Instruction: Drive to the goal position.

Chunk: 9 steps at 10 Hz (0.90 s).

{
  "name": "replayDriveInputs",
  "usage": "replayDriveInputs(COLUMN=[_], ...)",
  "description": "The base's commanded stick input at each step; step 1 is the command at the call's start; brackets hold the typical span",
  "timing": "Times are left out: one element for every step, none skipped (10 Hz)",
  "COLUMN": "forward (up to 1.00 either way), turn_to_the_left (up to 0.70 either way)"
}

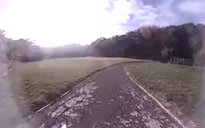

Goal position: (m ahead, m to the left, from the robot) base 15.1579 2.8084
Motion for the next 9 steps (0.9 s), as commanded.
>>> replayDriveInputs(forward=[0.70,0.70,0.70,0.70,0.70,0.70,0.70,0.70,0.70], turn_to_the_left=[0.00,0.00,-0.11,-0.13,-0.14,-0.13,0.00,0.00,0.00])
